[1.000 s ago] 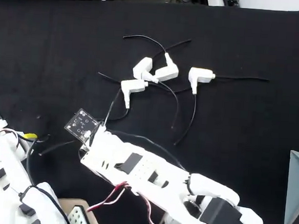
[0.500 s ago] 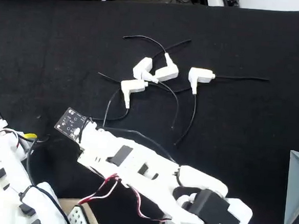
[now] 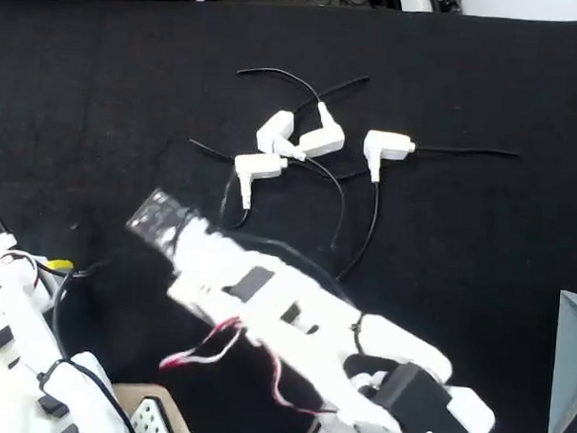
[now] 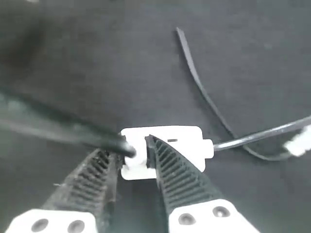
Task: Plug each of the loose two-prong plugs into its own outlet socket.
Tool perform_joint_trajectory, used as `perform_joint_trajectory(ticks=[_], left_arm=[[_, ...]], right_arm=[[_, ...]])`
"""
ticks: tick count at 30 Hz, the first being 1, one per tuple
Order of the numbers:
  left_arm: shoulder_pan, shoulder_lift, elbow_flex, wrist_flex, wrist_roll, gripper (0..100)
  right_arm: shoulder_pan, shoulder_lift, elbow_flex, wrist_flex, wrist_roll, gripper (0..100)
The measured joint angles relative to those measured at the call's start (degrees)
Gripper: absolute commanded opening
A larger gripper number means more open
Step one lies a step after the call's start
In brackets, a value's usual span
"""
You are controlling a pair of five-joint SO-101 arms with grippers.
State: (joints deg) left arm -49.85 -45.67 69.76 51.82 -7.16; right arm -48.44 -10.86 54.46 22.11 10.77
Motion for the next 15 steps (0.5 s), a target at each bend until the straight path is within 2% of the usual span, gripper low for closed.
perform_joint_trajectory(ticks=[7, 11, 15], left_arm=[[0.00, 0.00, 0.18, -0.70, 0.00, 33], [0.00, 0.00, 0.18, -0.79, 0.00, 33], [0.00, 0.00, 0.18, -0.79, 0.00, 33]], right_arm=[[15.56, -3.25, 1.32, 0.26, 4.40, 1.4], [24.09, -3.25, 1.41, -5.01, 4.48, 1.5], [29.19, -0.97, 1.41, -12.57, 4.48, 1.7]])
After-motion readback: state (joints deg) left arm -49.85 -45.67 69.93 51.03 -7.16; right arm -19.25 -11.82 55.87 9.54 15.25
